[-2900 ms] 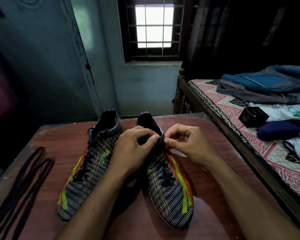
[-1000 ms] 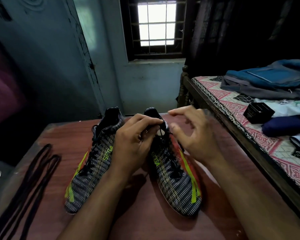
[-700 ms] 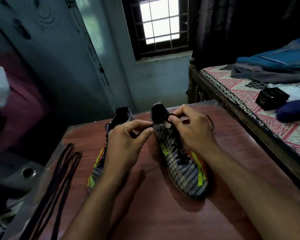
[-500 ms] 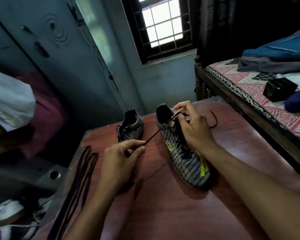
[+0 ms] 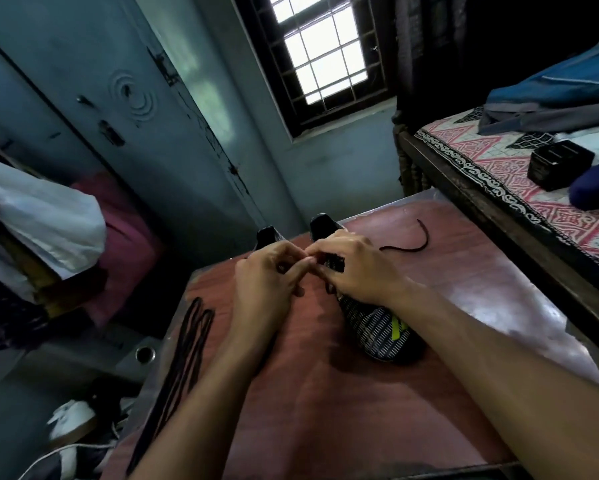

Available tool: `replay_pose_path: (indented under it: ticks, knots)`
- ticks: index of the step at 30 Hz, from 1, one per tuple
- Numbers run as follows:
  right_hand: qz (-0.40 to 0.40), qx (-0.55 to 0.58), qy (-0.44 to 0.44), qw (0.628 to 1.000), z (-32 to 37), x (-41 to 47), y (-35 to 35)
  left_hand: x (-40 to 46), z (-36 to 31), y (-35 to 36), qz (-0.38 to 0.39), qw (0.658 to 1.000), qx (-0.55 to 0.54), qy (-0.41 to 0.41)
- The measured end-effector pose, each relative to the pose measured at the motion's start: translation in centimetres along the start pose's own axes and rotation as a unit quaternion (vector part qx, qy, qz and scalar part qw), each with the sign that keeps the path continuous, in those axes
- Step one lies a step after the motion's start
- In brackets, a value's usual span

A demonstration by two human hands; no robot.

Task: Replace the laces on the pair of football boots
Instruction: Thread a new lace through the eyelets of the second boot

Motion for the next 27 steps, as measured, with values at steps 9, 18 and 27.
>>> replay_pose_path:
  ticks: [9, 18, 27]
  knots:
    - [-0.107, 0.142, 0.144, 0.973, -4.8, 0.0, -4.3, 0.5, 1.9, 1.8, -0.05, 0.998, -0.031, -0.023]
    - [-0.002, 0.087, 0.089, 0.992, -3.1, 0.4, -2.2, 0.3, 2.2, 3.1, -0.153, 0.971, -0.185, -0.018]
    - [-0.103, 0.066, 0.139, 0.983, -4.7, -0.2, -4.1, -0.2, 4.1, 6.7, -0.083, 0.987, -0.105, 0.084]
Point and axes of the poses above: each hand's wrist, its own x-axis towards the middle knuckle, its own y-axis out of the palm, z = x × y, the point moved 9 cm from there along x, towards the middle knuckle, and after that the axes turned 3 degrees about z, right-handed, at the moved point
